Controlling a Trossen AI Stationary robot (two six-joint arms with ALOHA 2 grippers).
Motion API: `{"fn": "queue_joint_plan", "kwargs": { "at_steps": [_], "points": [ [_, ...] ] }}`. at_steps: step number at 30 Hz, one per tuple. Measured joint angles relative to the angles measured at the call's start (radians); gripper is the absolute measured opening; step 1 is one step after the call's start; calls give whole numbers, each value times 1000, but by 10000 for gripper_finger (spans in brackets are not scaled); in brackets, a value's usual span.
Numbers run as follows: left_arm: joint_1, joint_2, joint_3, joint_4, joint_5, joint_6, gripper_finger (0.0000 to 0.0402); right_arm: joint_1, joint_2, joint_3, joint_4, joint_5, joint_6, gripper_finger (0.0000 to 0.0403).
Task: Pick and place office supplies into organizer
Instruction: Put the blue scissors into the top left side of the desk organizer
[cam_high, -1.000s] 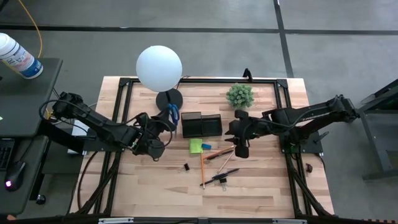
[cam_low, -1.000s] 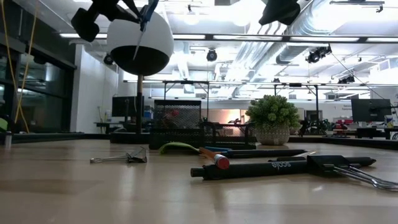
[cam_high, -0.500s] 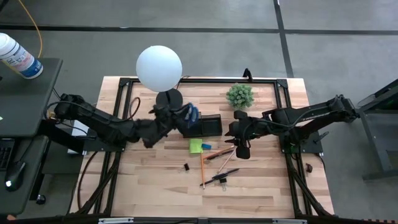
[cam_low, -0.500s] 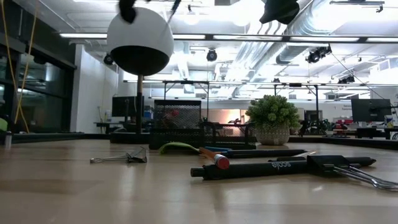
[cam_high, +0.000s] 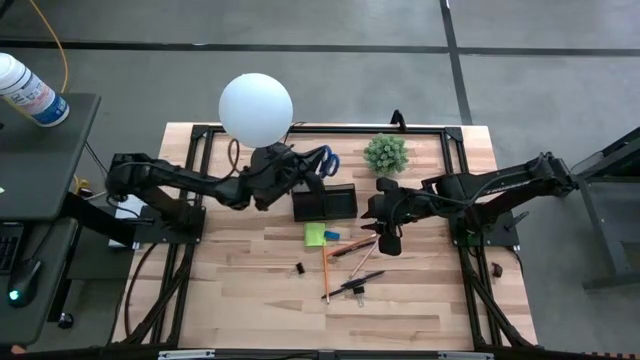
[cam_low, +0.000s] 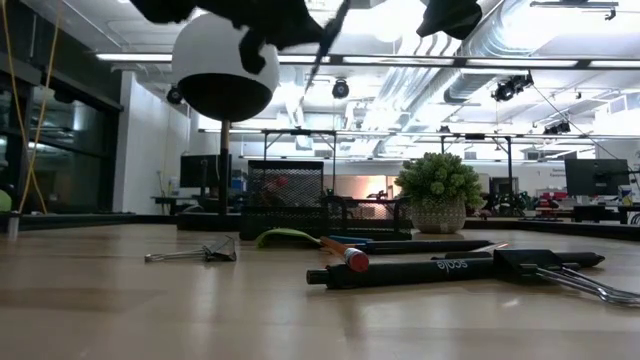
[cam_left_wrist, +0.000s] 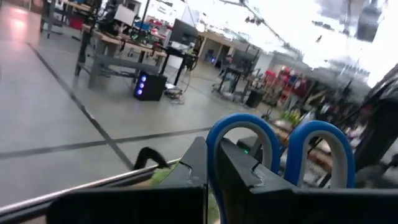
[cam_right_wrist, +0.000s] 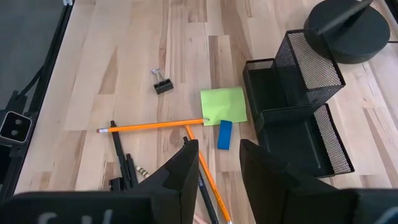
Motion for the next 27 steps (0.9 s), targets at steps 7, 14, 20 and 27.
{"fn": "queue_joint_plan", "kwargs": {
  "at_steps": [7, 14, 20, 27],
  "points": [
    [27, 84, 0, 33, 38, 37, 0, 0, 0, 0, 10, 0, 5, 108],
    [32, 105, 0, -40, 7, 60, 0, 0, 0, 0, 48, 9, 18, 108],
    [39, 138, -2, -69, -15, 38, 0, -4, 0, 0, 51, 30, 18, 108],
    [37, 187, -2, -70, -65, -5, 0, -25, 0, 0, 53, 26, 36, 108]
  ]
}}
